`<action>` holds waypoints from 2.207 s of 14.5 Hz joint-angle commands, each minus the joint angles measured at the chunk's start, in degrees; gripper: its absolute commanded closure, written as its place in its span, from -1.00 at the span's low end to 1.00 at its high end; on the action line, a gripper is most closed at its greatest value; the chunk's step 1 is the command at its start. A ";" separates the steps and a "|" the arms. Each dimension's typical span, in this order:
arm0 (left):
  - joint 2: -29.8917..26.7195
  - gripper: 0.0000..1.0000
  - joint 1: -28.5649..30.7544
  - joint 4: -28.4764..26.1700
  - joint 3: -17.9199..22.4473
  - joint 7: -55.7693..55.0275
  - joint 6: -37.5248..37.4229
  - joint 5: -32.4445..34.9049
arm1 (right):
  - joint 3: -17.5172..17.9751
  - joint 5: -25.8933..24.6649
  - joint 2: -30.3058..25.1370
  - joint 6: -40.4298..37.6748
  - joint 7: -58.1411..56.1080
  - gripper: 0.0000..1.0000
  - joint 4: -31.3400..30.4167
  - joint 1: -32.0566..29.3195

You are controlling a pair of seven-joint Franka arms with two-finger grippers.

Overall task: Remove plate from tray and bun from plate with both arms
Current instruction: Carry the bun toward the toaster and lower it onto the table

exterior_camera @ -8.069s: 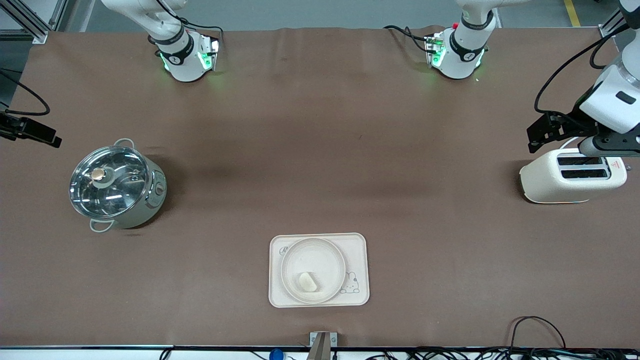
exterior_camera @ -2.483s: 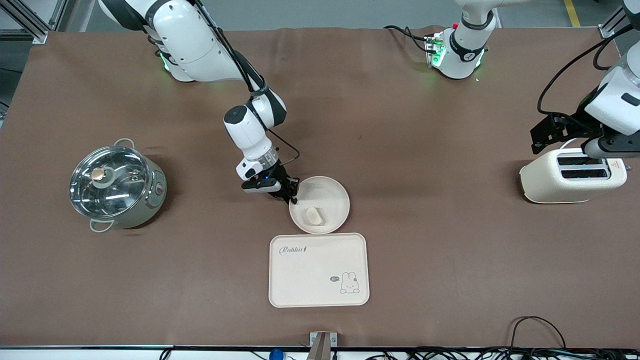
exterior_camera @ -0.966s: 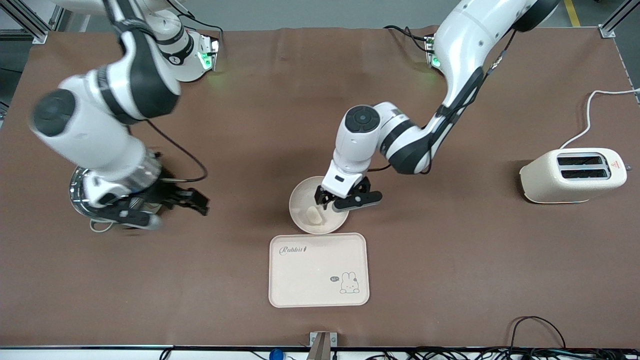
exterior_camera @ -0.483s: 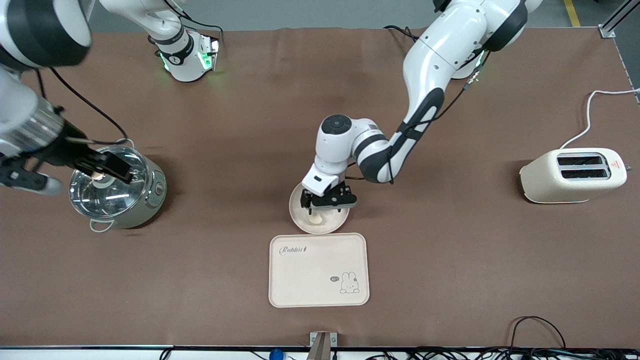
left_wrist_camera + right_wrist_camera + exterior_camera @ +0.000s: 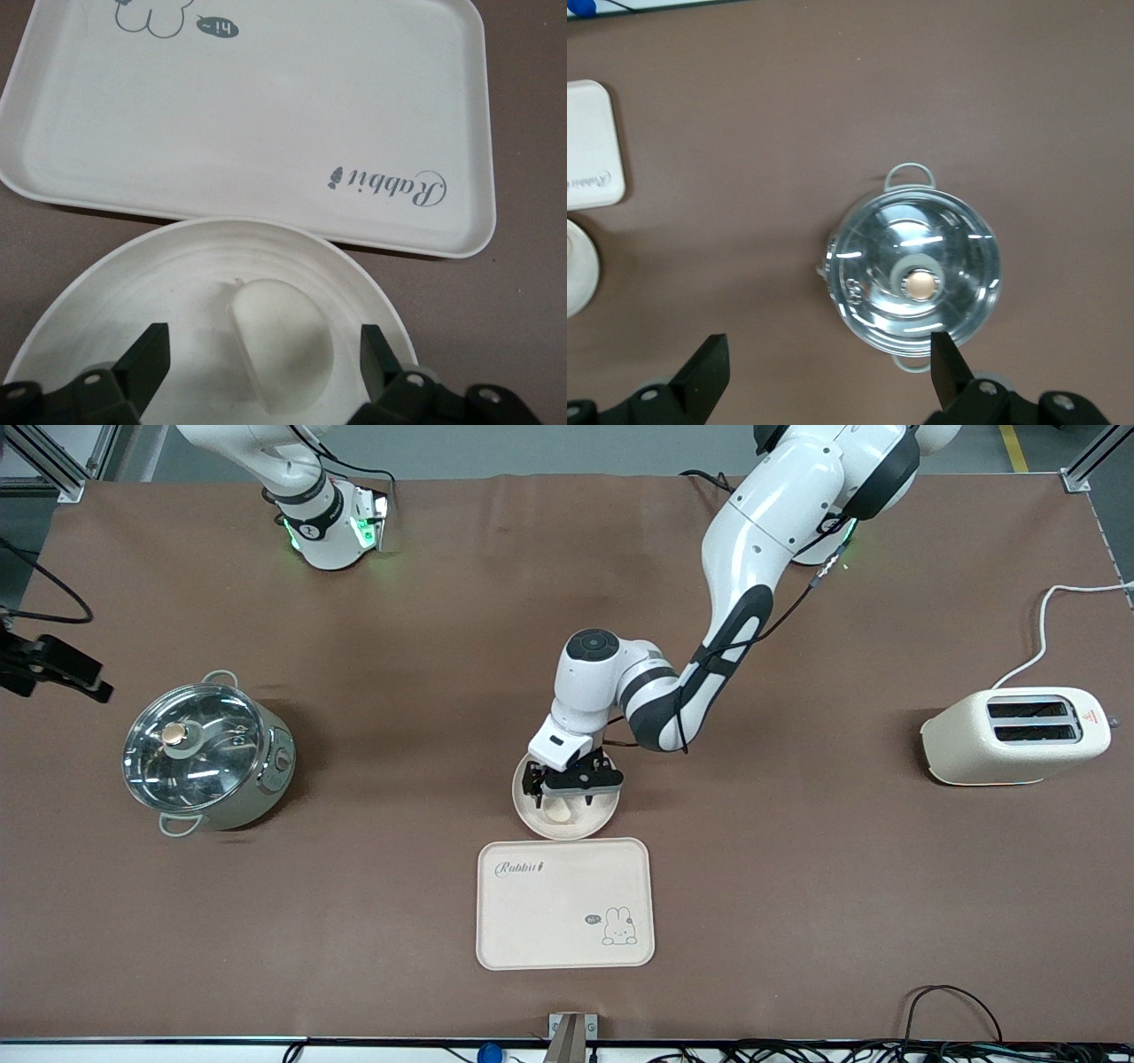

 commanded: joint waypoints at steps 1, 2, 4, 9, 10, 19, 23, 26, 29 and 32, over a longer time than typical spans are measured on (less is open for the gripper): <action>1.80 -0.56 -0.70 2.07 0.38 -1.82 0.61 1.72 | 3.24 -0.17 -1.32 -0.68 -2.42 -1.00 -1.46 -3.52; 1.98 -0.39 -0.70 2.25 0.38 -1.82 0.61 1.99 | 3.68 -0.17 -1.32 -1.38 -2.42 -1.00 -1.46 -3.70; 2.24 -0.01 -0.88 2.25 0.38 -1.82 0.61 2.08 | 3.86 -0.44 -1.41 -2.00 -2.42 -1.00 -1.46 -3.27; 1.72 0.69 -0.97 2.51 1.53 -1.29 0.70 1.73 | 5.97 -0.79 -1.41 -3.58 -1.63 -1.00 -0.31 -3.62; 1.37 0.90 -0.97 2.51 1.44 -1.29 0.35 1.38 | 5.45 -0.88 -1.41 -3.67 -1.72 -1.00 -0.31 -3.10; -4.00 0.99 5.00 2.51 -1.90 17.66 -12.57 -6.26 | 5.80 -0.88 -1.23 -3.14 -1.72 -1.00 -0.40 -2.21; -3.99 0.99 10.00 2.52 -2.16 29.00 -12.57 -7.59 | 5.71 -0.88 -1.23 -3.32 -1.98 -1.00 -0.31 -2.30; -5.49 0.99 19.03 -0.54 -7.58 39.11 -12.66 -8.65 | 5.80 -0.88 -1.32 -3.41 -1.72 -1.00 -0.31 -1.77; -6.88 0.99 33.18 -7.21 -19.00 44.49 -14.32 -8.21 | 5.89 -0.88 -1.32 -3.23 -1.72 -1.00 -0.31 -1.68; -10.23 0.94 44.35 -16.26 -25.61 48.61 -14.68 -8.03 | 5.89 -0.79 -1.23 -3.23 -1.72 -1.00 -0.31 -1.68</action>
